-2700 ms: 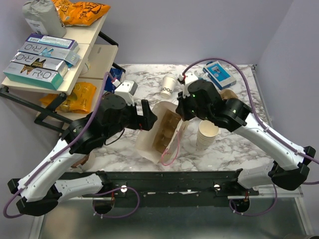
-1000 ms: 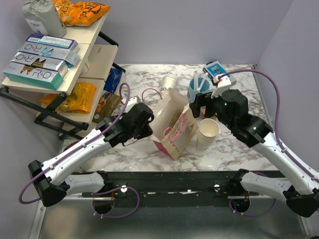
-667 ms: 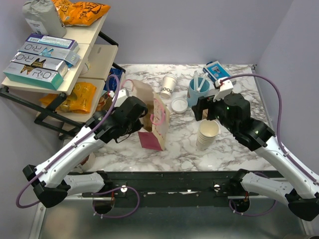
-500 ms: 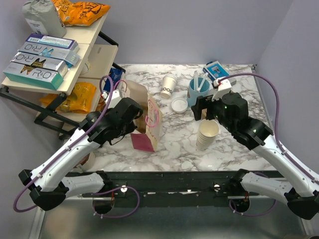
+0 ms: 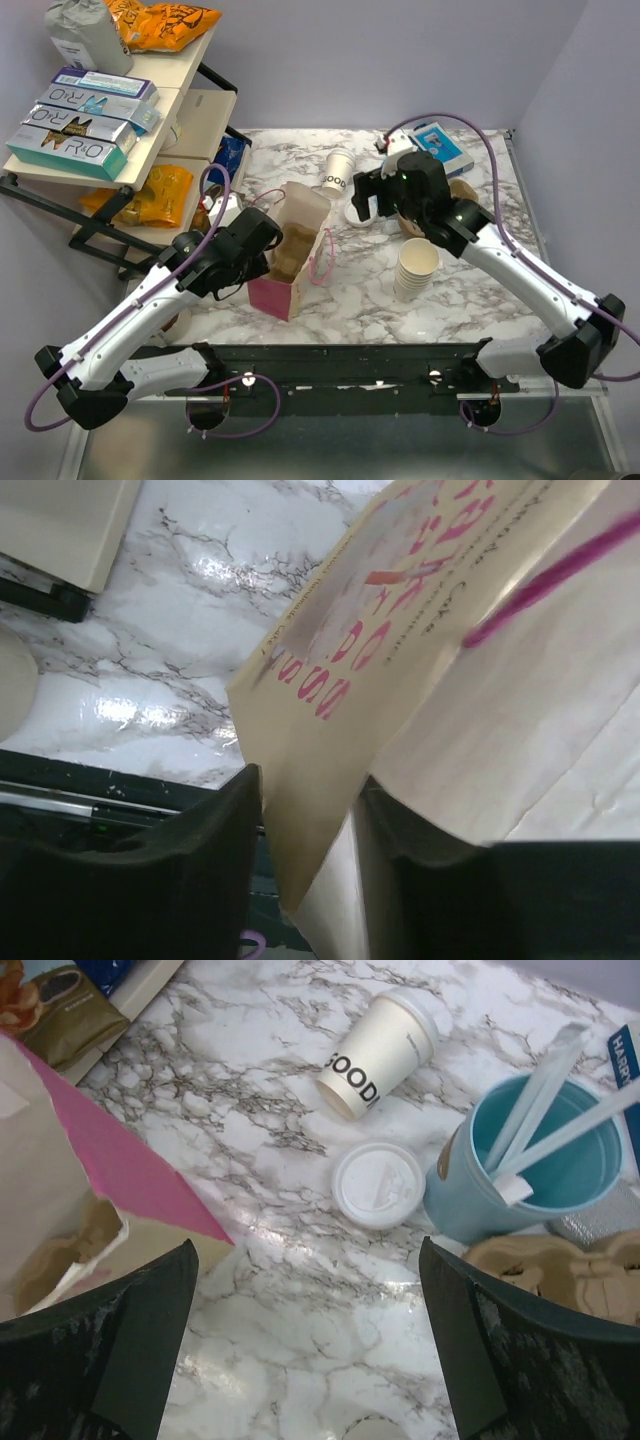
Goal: Pack the takeout coffee
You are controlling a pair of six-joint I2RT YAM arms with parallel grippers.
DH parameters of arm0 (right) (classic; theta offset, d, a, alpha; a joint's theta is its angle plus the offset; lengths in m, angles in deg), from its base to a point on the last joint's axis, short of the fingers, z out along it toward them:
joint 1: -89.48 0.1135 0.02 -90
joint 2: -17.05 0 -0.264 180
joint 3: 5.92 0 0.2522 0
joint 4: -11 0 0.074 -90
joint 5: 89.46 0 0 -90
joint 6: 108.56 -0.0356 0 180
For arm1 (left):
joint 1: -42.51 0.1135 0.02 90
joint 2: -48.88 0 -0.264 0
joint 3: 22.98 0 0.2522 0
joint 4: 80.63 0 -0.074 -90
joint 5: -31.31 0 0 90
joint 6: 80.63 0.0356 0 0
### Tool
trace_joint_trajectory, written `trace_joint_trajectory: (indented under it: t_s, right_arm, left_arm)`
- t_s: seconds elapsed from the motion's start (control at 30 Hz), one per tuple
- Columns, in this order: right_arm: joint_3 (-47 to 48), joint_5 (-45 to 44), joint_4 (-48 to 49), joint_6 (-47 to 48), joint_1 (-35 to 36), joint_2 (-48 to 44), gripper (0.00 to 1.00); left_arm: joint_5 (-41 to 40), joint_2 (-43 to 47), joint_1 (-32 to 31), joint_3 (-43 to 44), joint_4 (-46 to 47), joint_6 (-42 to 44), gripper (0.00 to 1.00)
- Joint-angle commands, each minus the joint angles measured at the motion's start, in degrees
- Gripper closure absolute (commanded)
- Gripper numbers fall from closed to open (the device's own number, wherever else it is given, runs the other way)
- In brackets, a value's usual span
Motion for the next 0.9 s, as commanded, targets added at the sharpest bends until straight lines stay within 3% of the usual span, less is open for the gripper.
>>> trace_joint_trajectory:
  t_s: [0.0, 0.1, 0.2, 0.4, 0.57, 0.87]
  right_arm:
    - [8.14, 4.86, 3.51, 5.24, -2.01, 6.61, 0.00]
    - [15.06, 9.26, 3.69, 8.41, -4.03, 15.30, 0.00]
    - [24.37, 9.44, 2.03, 8.77, -6.49, 24.18, 0.00]
    - [43.90, 17.34, -1.76, 9.20, -10.28, 43.49, 0.00]
    - [59.97, 13.49, -3.08, 10.35, -10.54, 56.35, 0.00]
    - [63.18, 15.76, 3.51, 8.51, -11.95, 67.08, 0.00]
  left_arm:
    - [0.48, 2.59, 0.40, 1.31, 0.28, 1.74, 0.30]
    - [2.06, 3.99, 0.40, 3.24, 2.03, 4.03, 0.12]
    - [2.85, 5.40, 0.40, 5.70, 2.83, 6.84, 0.01]
    - [1.10, 7.60, 0.40, 9.31, 3.35, 11.41, 0.01]
    - [-0.75, 9.80, 0.40, 8.35, 5.37, 13.00, 0.01]
    - [-1.45, 13.84, 0.40, 6.06, 8.36, 14.23, 0.01]
